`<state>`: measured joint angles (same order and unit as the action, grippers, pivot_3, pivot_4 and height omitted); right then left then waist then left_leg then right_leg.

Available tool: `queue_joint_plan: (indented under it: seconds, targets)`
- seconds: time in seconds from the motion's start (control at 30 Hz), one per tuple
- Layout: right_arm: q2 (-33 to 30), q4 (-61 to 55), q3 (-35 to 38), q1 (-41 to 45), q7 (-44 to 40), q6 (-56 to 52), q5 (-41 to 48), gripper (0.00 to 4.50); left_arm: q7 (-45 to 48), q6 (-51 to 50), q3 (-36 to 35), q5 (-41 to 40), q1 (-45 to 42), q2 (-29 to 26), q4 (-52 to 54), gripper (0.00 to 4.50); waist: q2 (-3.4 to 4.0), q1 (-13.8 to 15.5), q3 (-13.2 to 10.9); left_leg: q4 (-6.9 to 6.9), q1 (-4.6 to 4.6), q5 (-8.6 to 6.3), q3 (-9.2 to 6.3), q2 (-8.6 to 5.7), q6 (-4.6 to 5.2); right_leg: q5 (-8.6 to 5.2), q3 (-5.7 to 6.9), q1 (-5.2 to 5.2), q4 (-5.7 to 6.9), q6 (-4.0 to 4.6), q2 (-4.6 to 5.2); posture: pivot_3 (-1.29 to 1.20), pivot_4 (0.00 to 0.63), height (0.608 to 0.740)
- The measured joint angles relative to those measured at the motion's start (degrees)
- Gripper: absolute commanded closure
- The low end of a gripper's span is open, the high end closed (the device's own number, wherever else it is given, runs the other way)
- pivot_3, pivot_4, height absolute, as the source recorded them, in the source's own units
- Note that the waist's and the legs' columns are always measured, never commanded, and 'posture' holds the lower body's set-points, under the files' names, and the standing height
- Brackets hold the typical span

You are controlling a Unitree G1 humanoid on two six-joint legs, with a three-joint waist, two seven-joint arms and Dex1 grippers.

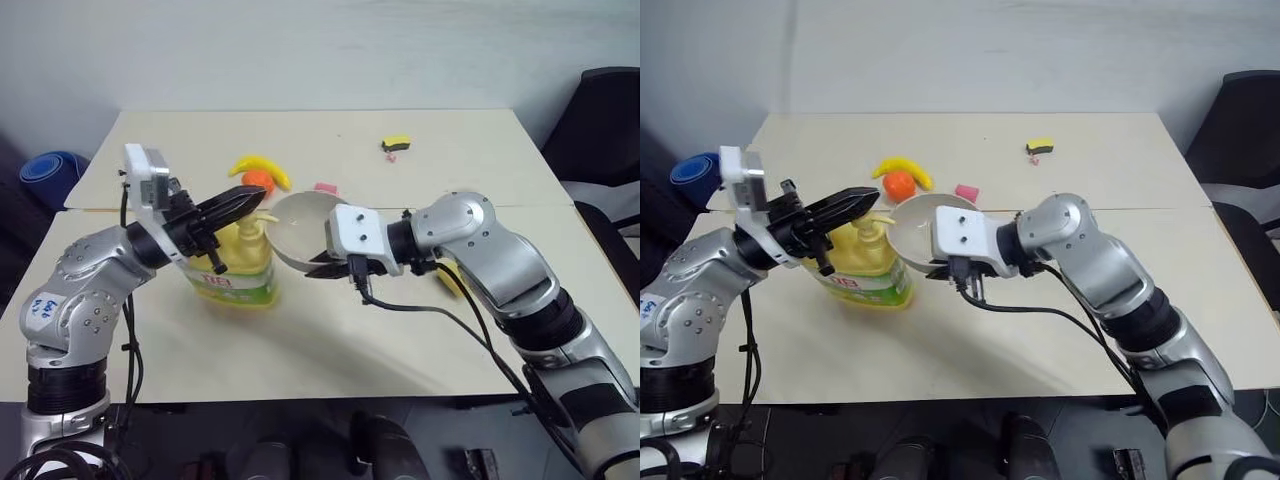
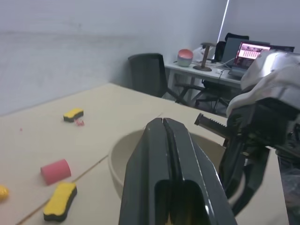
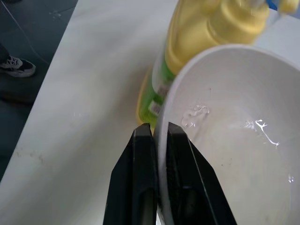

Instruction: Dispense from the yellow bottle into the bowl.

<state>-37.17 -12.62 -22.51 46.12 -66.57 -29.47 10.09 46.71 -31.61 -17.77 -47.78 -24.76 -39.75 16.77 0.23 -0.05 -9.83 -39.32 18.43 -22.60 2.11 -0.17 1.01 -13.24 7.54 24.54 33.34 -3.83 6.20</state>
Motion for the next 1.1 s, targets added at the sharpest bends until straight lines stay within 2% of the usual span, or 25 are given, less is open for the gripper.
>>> queue_joint_plan:
  seconds: [0.13, 0.27, 0.33, 0.47, 0.6, 0.7, 0.9, 0.93, 1.0, 1.1]
  targets:
    - [-4.5, 10.5, 2.9, -7.3, -0.3, 11.4, -2.7, 4.5, 7.9, 1.1, -5.0, -1.2, 3.8, -6.6, 0.6, 4.47, -0.05, -0.1, -0.1, 0.02, 0.0, -0.02, 0.08, -0.06, 0.05, 0.02, 0.01, -0.04, -0.14, -0.04, 0.01, 0.0, 0.15, 0.74]
    - [-4.4, 23.3, 2.9, -10.1, 0.1, 26.2, -6.5, 4.5, 18.4, 3.2, -5.5, 0.0, 14.7, -10.9, 2.0, 4.47, 0.0, -0.9, -0.2, 0.06, -0.07, -0.01, 0.17, 0.08, 0.0, 0.01, -0.02, -0.03, -0.1, -0.02, -0.13, 0.0, 0.15, 0.74]
    - [-2.8, 30.5, 3.5, -11.1, 1.3, 33.1, -7.6, 4.5, 21.9, 6.4, -6.0, 2.2, 19.3, -10.9, 1.9, 4.47, -0.01, -1.4, -0.2, 0.07, -0.08, 0.0, 0.16, 0.16, -0.07, -0.02, -0.07, -0.03, -0.07, 0.04, -0.21, 0.0, 0.15, 0.74]
    - [1.3, 38.7, 3.8, -12.5, 1.7, 44.1, -8.0, 4.5, 18.8, 11.7, -8.6, 4.5, 23.9, -4.9, 1.7, 4.47, 0.06, -1.5, -0.3, 0.08, -0.12, -0.02, 0.13, 0.26, -0.13, -0.05, -0.11, -0.03, -0.01, 0.09, -0.17, 0.0, 0.15, 0.74]
    - [4.4, 43.8, 5.9, -13.2, 1.5, 48.4, -6.4, 3.3, 15.6, 18.0, -8.4, 10.1, 29.2, 0.3, 0.4, 4.5, 0.1, -1.5, -0.3, 0.07, -0.13, -0.02, 0.12, 0.24, -0.12, -0.05, -0.11, -0.04, -0.02, 0.1, -0.12, 0.0, 0.15, 0.74]
    - [4.9, 43.8, 8.6, -14.1, 1.5, 49.6, -4.3, 2.25, 14.7, 20.9, -8.1, 12.8, 32.2, 1.7, -1.8, 4.5, 0.1, -1.4, -0.3, 0.07, -0.13, -0.02, 0.06, 0.25, -0.12, -0.05, -0.07, -0.04, 0.0, 0.11, -0.08, 0.0, 0.15, 0.74]
    - [2.0, 28.7, 16.6, -25.8, -1.4, 44.5, 6.9, 0.17, 12.5, 25.1, -8.6, 16.5, 34.9, 1.7, -2.3, 4.5, 0.17, 0.2, -0.3, 0.07, -0.1, -0.11, 0.0, 0.16, 0.03, -0.05, -0.03, -0.07, -0.05, 0.1, 0.11, 0.0, 0.15, 0.74]
    - [1.1, 26.0, 18.5, -27.7, -1.5, 43.4, 8.8, 0.03, 12.0, 26.3, -8.9, 17.5, 35.5, 1.7, -2.6, 4.5, 0.2, 0.3, -0.3, 0.07, -0.12, -0.14, 0.01, 0.15, 0.08, -0.04, -0.06, -0.07, -0.1, 0.1, 0.14, 0.0, 0.15, 0.74]
    - [-1.7, 18.2, 24.2, -33.5, -0.9, 39.0, 14.3, 0.03, 11.0, 29.3, -9.5, 20.1, 37.6, 1.8, -4.3, 4.5, 0.27, 0.4, -0.4, 0.08, -0.13, -0.2, 0.03, 0.16, 0.15, -0.04, -0.06, -0.08, -0.34, 0.09, 0.16, 0.0, 0.15, 0.74]
    - [-3.7, 10.4, 30.8, -42.2, 0.7, 36.4, 17.7, 0.03, 10.6, 31.4, -10.5, 21.5, 42.4, 2.5, -4.2, 4.5, 0.21, 0.6, -0.3, 0.13, -0.15, -0.33, 0.04, 0.22, 0.15, -0.05, -0.06, -0.08, -0.42, 0.11, 0.14, 0.0, 0.15, 0.74]
